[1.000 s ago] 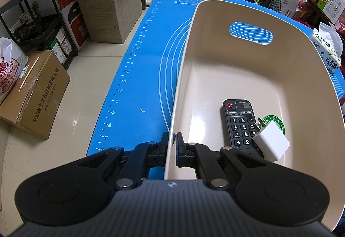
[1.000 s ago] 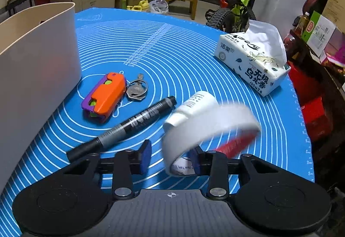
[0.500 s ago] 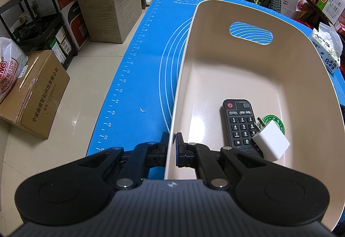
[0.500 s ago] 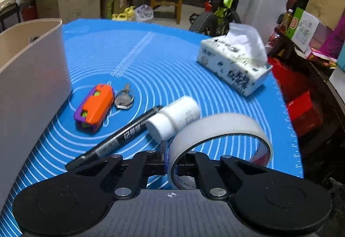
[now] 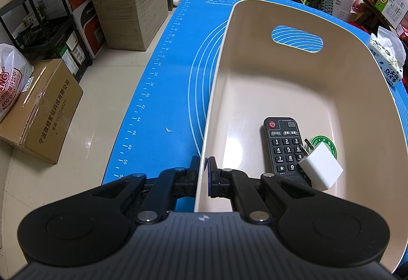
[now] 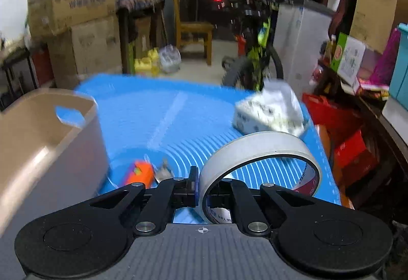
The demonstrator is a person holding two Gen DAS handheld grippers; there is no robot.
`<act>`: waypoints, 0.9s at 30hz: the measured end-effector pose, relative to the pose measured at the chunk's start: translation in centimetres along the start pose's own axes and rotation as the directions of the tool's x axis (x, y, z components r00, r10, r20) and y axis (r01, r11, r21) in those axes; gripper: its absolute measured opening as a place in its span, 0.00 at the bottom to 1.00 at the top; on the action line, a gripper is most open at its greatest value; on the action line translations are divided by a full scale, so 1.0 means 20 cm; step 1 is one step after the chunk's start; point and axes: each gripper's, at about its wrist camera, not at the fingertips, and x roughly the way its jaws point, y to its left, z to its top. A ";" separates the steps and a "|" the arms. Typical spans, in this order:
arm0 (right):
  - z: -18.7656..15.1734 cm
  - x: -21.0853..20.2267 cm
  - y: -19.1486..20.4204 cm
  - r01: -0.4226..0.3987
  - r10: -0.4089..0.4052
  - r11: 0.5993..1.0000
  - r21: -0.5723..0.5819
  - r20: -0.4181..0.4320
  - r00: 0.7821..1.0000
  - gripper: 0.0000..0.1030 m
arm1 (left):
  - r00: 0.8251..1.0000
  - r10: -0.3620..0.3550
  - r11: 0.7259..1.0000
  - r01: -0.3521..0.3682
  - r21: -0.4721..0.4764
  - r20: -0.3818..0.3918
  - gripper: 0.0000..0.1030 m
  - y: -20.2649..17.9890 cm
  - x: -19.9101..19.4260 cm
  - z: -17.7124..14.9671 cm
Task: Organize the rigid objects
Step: 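Carry the tape roll with the right gripper over the beige bin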
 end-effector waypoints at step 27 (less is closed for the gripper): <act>0.17 -0.14 0.85 -0.429 0.432 0.893 -0.134 -0.006 0.902 0.18 | 1.000 -0.009 1.000 0.009 0.003 -0.002 0.07 0.02 0.00 -0.01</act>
